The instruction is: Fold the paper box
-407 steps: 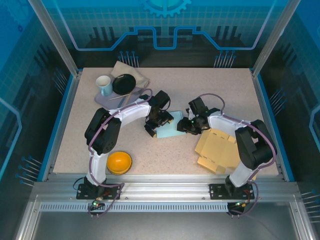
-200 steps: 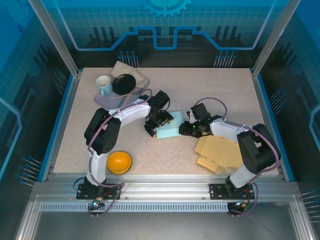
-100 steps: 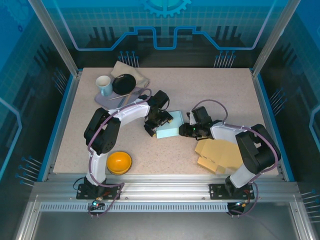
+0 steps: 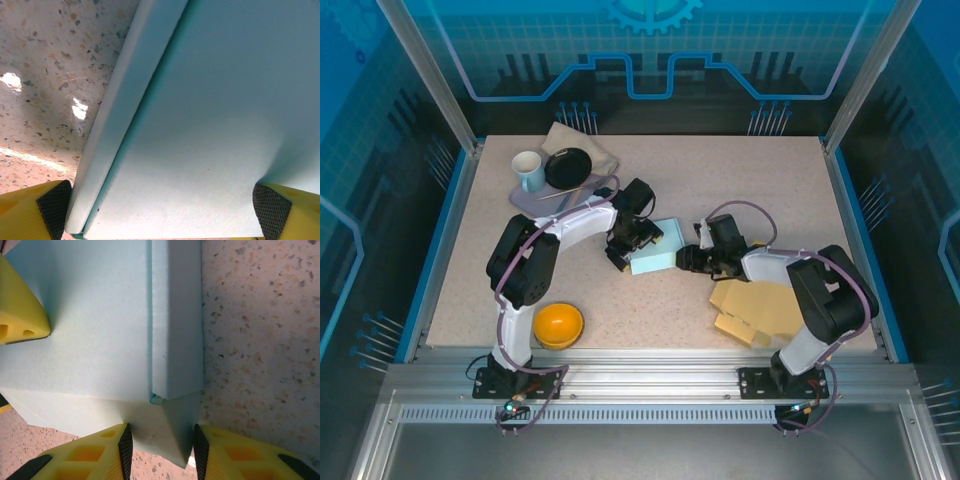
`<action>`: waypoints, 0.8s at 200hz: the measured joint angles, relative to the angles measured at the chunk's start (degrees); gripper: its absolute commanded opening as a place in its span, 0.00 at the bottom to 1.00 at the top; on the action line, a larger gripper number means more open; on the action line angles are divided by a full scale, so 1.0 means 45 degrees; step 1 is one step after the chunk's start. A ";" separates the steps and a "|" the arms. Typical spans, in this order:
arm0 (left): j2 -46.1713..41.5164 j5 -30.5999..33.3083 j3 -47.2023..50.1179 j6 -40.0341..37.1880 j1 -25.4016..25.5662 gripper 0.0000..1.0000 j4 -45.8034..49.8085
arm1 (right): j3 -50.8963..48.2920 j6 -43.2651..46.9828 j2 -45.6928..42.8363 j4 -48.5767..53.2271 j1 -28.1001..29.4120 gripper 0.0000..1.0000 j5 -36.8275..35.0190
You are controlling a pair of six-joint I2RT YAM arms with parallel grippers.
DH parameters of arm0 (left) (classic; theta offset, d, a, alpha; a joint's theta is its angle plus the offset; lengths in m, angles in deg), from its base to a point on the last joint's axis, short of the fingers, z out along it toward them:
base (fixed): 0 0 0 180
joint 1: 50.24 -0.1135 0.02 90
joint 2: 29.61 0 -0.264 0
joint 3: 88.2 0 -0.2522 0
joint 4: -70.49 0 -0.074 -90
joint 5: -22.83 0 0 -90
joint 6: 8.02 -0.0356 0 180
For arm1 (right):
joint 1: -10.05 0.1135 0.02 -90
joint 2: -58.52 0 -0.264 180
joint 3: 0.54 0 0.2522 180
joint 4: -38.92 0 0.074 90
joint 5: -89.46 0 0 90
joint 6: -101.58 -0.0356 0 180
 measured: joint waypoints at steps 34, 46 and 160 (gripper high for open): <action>0.0000 0.0000 0.0000 0.0000 -0.0015 0.96 0.0000 | -0.0272 -0.0359 -0.0491 0.0772 -0.0010 0.40 -0.0024; 0.0000 0.0000 0.0000 0.0000 -0.0034 0.96 0.0000 | -0.0282 -0.0573 -0.0845 0.1161 -0.0010 0.37 -0.0044; 0.0005 -0.0005 0.0024 0.0000 -0.0044 0.96 -0.0019 | -0.0282 -0.4070 -0.1258 0.1273 -0.0015 0.03 -0.0155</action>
